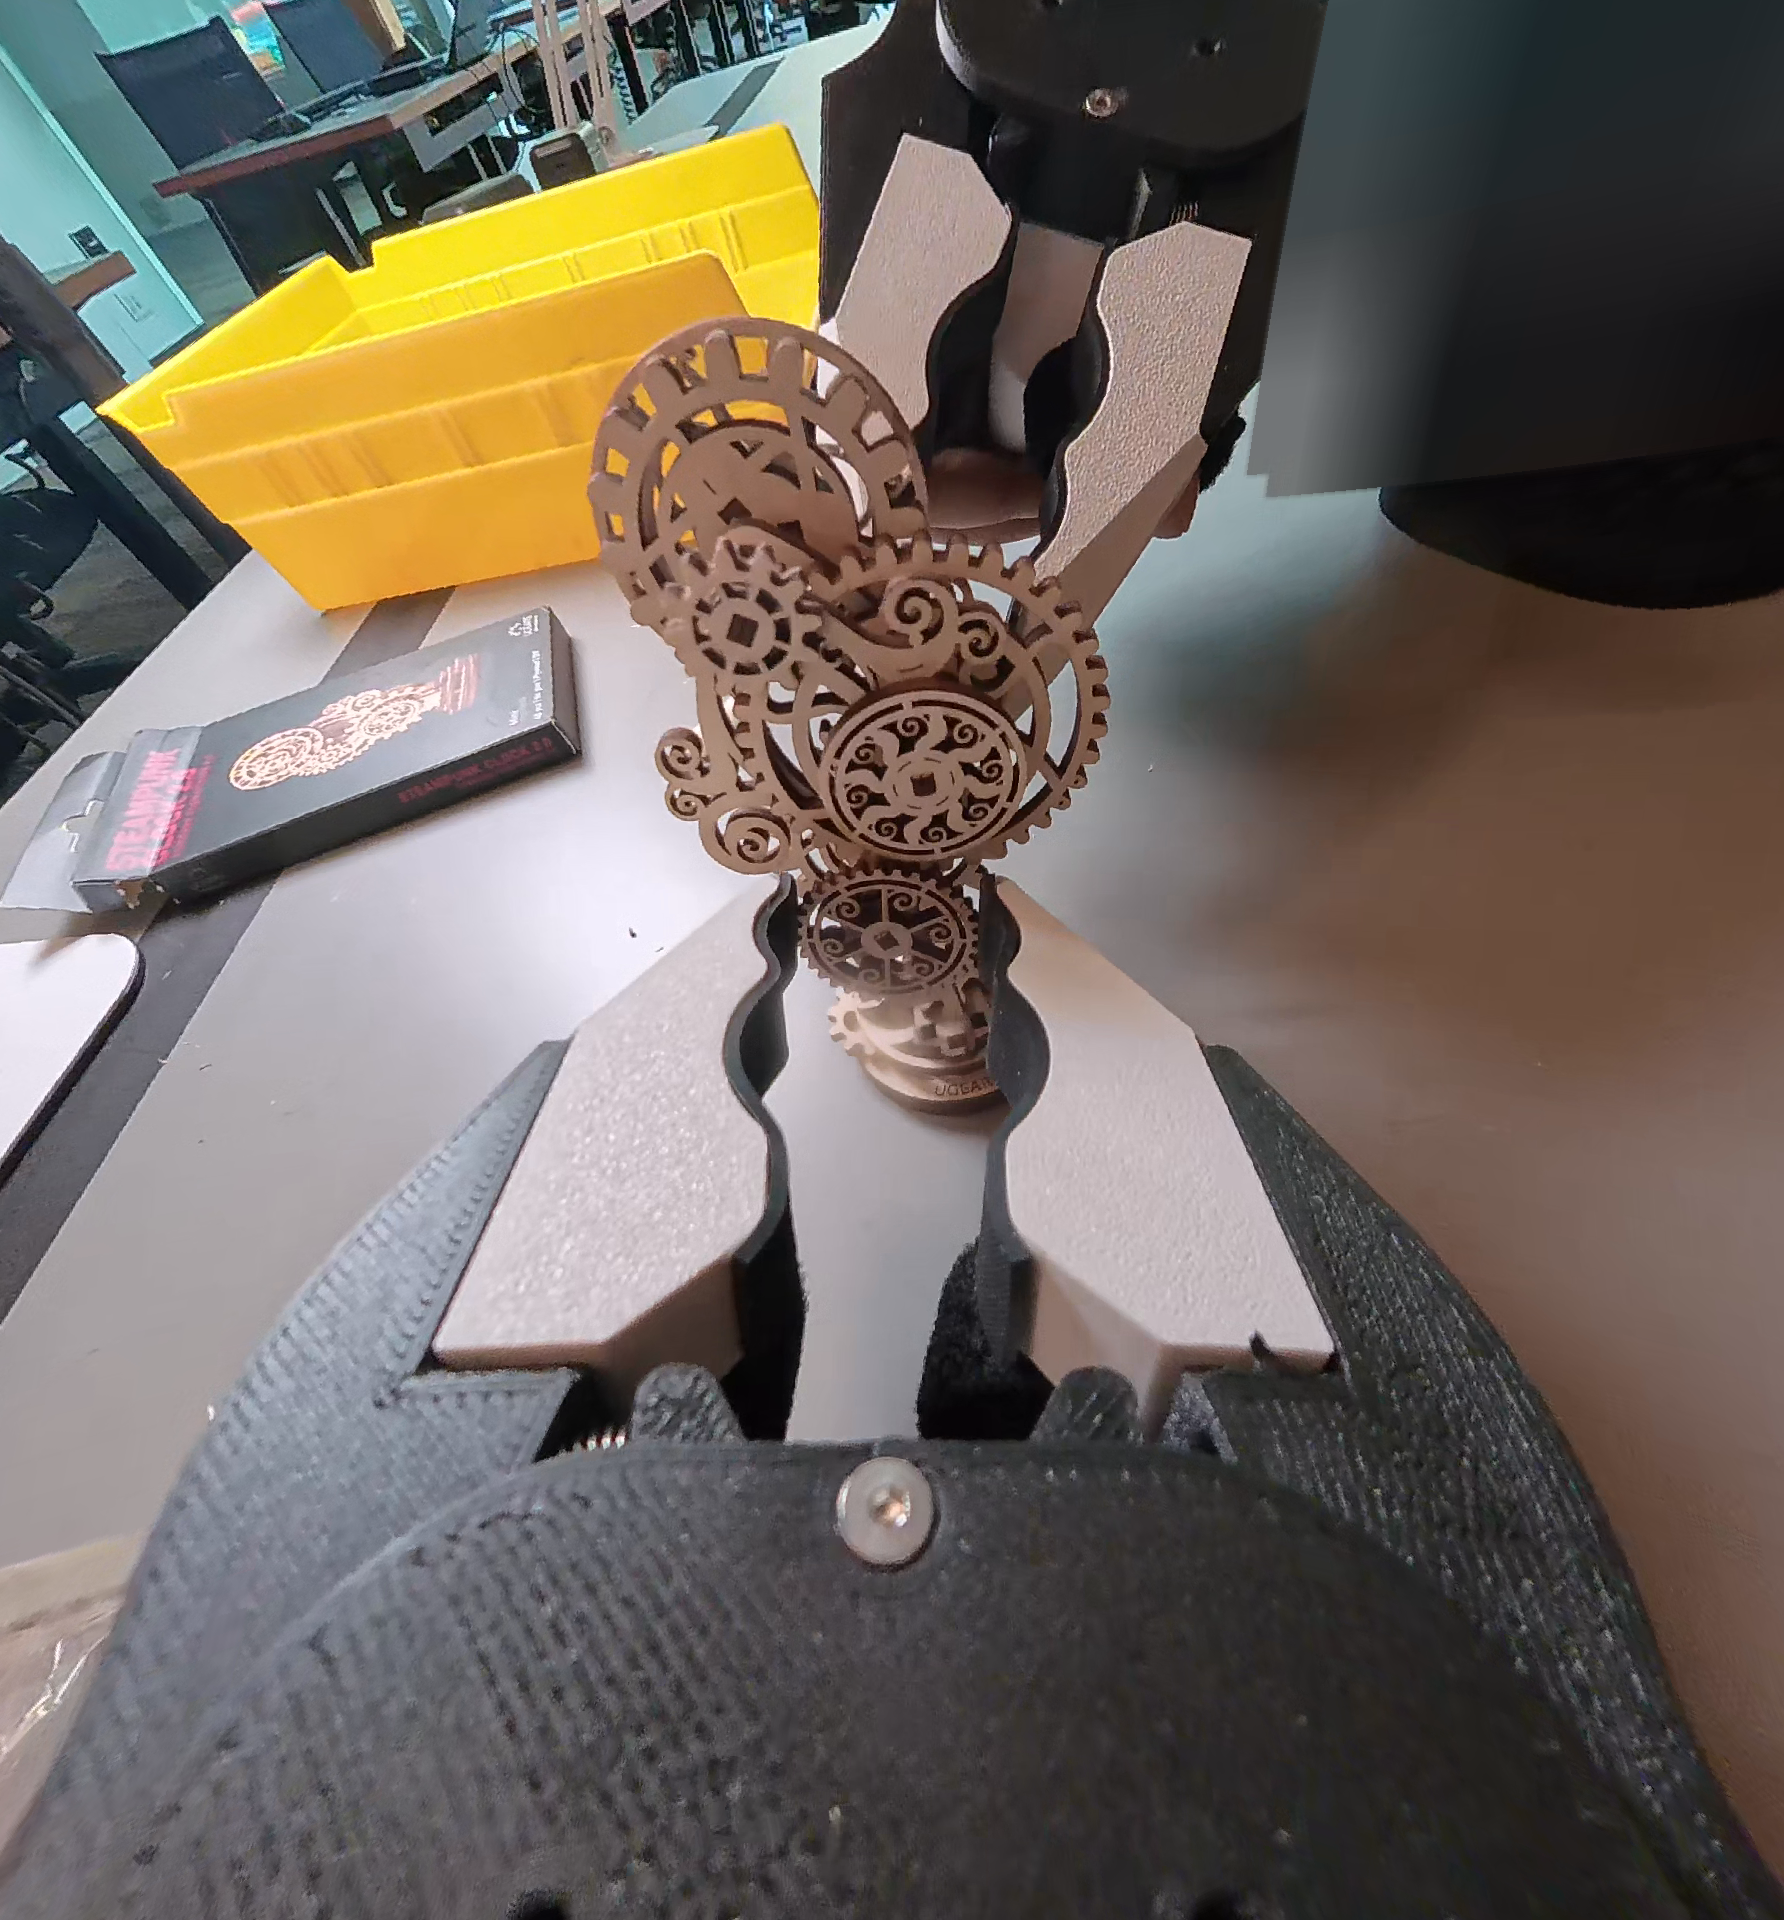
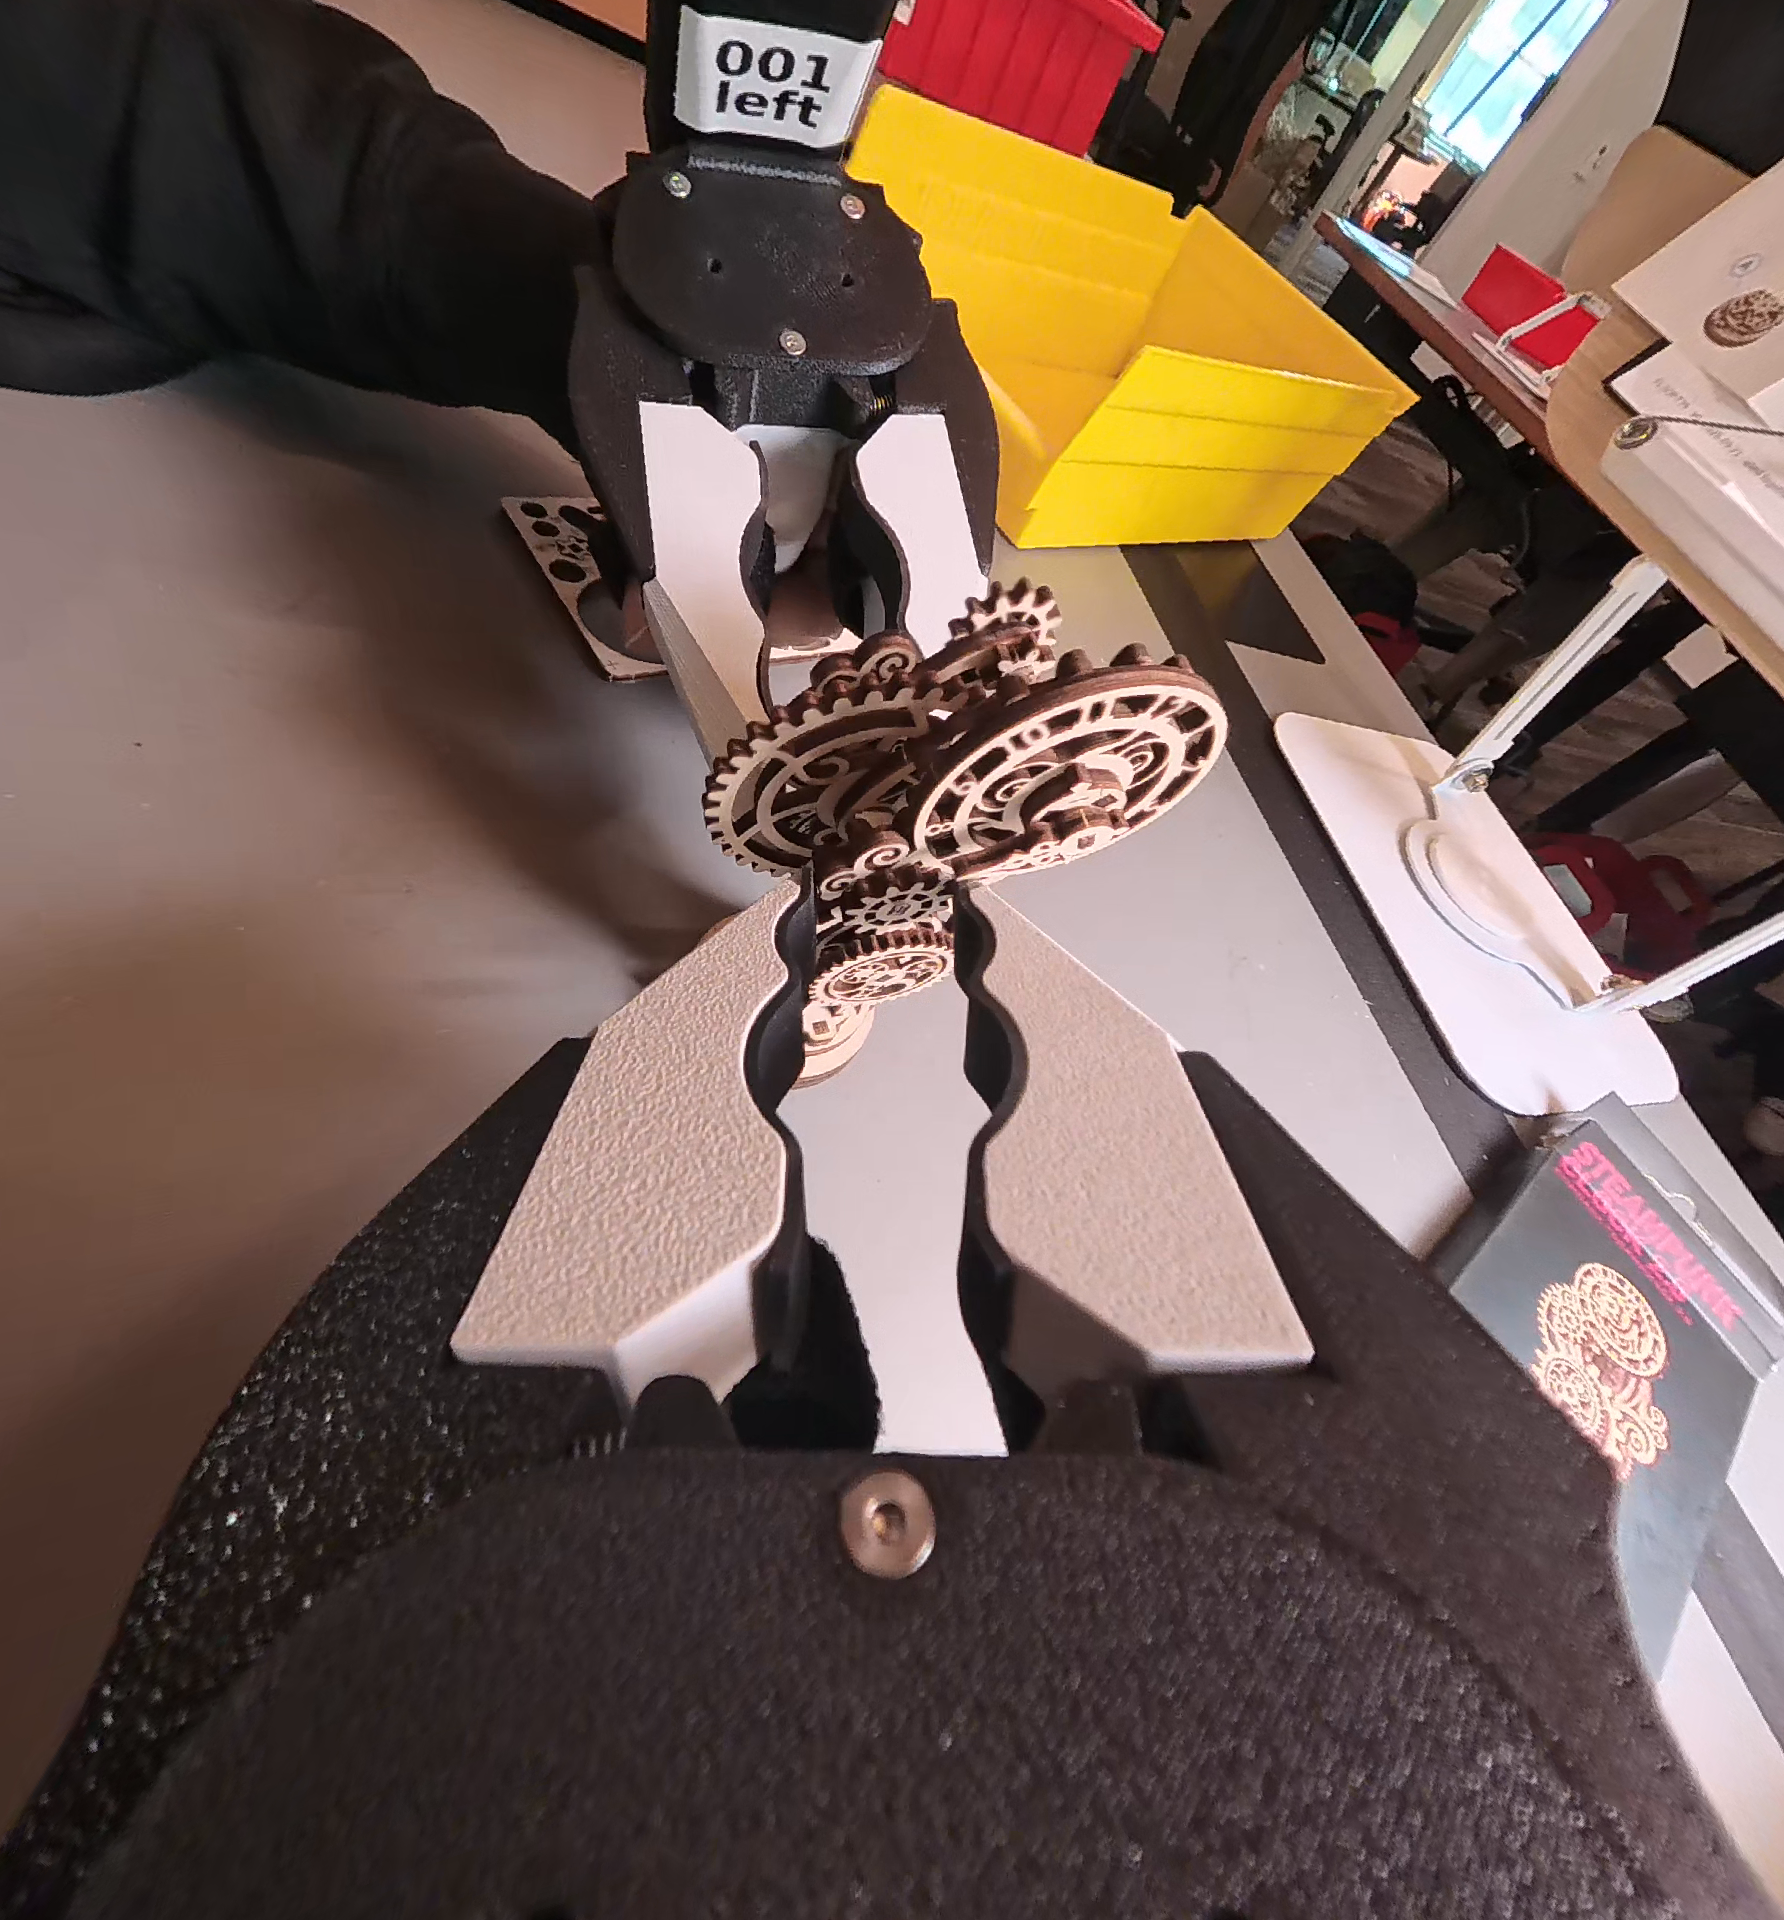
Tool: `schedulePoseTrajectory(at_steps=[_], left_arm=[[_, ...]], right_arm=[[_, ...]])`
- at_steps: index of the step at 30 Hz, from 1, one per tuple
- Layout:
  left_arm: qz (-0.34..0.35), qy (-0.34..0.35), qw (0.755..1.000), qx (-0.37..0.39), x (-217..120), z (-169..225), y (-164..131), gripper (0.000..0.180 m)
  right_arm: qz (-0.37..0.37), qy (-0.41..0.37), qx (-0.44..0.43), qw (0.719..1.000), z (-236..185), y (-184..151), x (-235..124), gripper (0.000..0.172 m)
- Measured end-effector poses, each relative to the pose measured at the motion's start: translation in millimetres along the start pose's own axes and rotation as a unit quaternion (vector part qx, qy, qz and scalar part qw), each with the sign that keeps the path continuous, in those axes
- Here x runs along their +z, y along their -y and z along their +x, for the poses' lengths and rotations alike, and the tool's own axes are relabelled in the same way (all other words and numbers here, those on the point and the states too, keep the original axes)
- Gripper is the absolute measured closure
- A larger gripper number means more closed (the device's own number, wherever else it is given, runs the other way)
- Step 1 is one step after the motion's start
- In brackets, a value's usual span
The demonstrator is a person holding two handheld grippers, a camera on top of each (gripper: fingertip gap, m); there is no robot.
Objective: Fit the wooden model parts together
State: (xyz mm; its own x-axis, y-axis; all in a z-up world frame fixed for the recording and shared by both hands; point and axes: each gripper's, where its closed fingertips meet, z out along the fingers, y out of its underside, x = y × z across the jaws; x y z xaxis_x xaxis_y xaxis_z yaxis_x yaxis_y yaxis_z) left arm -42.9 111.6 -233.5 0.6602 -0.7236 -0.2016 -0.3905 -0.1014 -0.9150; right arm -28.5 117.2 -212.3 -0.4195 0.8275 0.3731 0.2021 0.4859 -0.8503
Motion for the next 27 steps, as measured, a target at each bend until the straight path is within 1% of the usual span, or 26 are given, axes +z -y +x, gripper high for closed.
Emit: schedulePoseTrajectory(at_steps=[9,13,16,19,22,27], left_arm=[[0.0,0.014,1.0,0.005,-0.3,3.7,0.9,0.147],[-0.003,0.02,1.0,0.004,-0.7,5.2,0.7,0.147],[-0.003,0.022,1.0,0.006,-1.1,7.9,0.9,0.147],[-0.005,0.025,1.0,0.005,-1.6,8.7,0.3,0.147],[-0.012,0.025,1.0,0.006,-2.3,9.4,-1.7,0.147],[-0.029,0.022,0.999,0.012,-2.6,12.0,-4.0,0.148]], right_arm=[[-0.006,-0.006,0.015,1.0,-0.2,-4.6,0.2,0.144],[-0.002,-0.001,0.056,0.998,0.6,-7.2,-0.7,0.139],[0.008,0.021,0.097,0.995,-3.6,-9.5,0.3,0.141],[0.017,0.029,0.118,0.992,-5.4,-9.1,3.4,0.143],[0.023,0.026,0.122,0.992,-4.4,-6.3,4.1,0.15],[0.014,0.022,0.1,0.995,-7.5,-6.7,3.6,0.15]])
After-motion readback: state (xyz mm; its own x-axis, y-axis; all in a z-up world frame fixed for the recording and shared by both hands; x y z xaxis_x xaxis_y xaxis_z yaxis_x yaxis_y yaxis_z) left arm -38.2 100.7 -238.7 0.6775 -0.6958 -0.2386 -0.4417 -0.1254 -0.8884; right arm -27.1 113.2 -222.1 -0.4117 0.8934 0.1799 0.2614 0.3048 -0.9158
